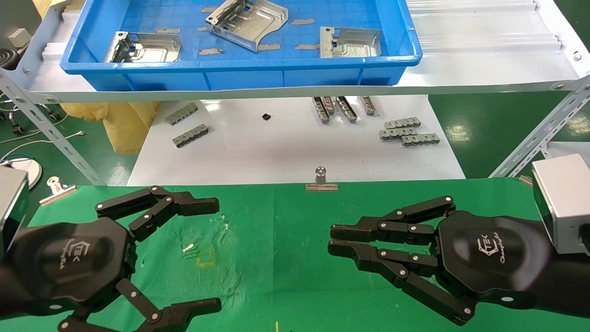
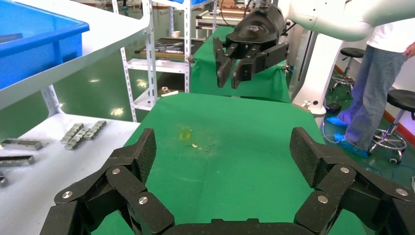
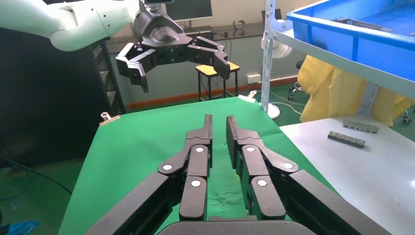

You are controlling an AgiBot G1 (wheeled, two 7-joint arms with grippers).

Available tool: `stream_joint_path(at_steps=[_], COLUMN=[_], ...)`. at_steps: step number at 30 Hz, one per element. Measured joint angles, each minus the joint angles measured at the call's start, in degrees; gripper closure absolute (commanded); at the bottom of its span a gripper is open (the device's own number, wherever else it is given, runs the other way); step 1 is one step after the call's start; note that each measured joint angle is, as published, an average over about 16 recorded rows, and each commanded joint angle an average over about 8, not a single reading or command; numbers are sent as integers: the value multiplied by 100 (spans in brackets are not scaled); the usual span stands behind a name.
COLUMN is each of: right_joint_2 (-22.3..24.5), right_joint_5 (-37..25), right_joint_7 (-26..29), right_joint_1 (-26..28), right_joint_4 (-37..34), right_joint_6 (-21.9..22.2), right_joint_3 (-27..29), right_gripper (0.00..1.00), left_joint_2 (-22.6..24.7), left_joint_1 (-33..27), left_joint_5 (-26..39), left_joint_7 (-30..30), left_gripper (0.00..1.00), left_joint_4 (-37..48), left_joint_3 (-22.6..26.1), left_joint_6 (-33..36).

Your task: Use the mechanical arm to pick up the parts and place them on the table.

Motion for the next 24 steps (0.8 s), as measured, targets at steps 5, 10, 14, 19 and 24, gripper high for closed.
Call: stream_joint_path(at_steps=[5, 10, 14, 19, 24], right_joint_2=[0, 0, 0, 0, 0], right_joint_5=[0, 0, 0, 0, 0], right_joint_7=[0, 0, 0, 0, 0], right_joint_1=[0, 0, 0, 0, 0], right_joint_4=[0, 0, 0, 0, -1], right_joint_6=[0, 0, 0, 0, 0], right_joint_3=[0, 0, 0, 0, 0], right_gripper=[100, 100, 100, 100, 100], left_joint_2=[0, 1, 22, 138, 494], left_joint_1=[0, -5, -93, -461, -1261], left_joint_5=[0, 1, 31, 185, 589], left_joint_7=[0, 2, -16, -116, -233], left_gripper=[0, 0, 0, 0, 0], left_joint_4=[0, -2, 2, 96, 525], left_joint_3=[0, -2, 0, 50, 223], left_joint_6=[0, -2, -34, -138, -310])
